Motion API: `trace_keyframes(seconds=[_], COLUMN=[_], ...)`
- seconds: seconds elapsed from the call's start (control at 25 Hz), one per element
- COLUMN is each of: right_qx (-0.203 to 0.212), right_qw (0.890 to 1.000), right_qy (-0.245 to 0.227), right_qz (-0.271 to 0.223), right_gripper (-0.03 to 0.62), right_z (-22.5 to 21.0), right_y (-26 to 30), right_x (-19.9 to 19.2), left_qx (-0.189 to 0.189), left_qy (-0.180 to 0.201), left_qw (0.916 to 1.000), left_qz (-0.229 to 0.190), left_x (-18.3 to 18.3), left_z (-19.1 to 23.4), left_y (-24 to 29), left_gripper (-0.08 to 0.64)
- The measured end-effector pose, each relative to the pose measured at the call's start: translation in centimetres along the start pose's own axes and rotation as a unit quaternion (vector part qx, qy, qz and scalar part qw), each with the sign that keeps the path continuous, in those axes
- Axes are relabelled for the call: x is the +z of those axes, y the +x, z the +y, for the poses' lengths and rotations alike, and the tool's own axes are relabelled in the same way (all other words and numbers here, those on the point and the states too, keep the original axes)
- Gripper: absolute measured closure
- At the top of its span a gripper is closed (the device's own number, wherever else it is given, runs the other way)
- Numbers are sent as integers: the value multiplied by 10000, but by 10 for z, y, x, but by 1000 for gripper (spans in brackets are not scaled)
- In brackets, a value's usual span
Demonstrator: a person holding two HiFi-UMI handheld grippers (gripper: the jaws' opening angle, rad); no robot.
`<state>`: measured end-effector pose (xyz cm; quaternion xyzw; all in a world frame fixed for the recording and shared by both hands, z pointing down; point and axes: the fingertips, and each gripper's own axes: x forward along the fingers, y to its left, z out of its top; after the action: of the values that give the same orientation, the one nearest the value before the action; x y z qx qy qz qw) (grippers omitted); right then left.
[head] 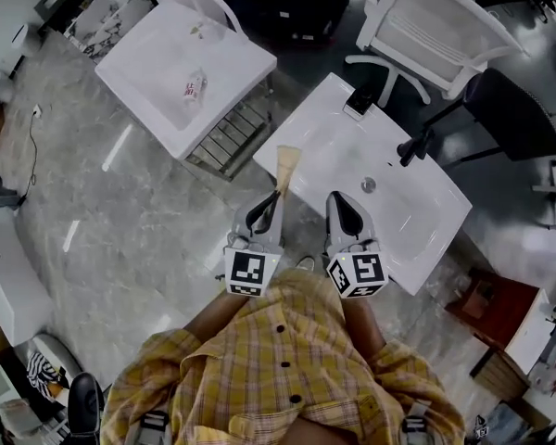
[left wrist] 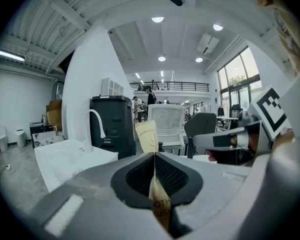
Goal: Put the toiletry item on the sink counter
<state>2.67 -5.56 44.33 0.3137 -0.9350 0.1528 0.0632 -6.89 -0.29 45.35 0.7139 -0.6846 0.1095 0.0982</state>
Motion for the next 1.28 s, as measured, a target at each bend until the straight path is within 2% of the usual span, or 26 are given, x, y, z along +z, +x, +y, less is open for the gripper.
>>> trace_keyframes(seconds=[0.56,1.0,1.28], right_qx=[-944,-1594,-1911], right_qw=[9951,9864,9803], right_qy=[289,406,485], right_qz=[11,55,93], right_gripper=[594,594,594], right_z=[-39,-48,-47], right_y=[67,84,84], right_x=[5,-7,-18], left_qx=[-938,-1540,-1784], left_qy=[214,287,333], left_qw=[9949,9860,9803], left_qz=[294,572,775], left_x=[6,-7,-22], left_z=[42,54,57], left_y=[95,130,149], left_gripper=[557,557,557])
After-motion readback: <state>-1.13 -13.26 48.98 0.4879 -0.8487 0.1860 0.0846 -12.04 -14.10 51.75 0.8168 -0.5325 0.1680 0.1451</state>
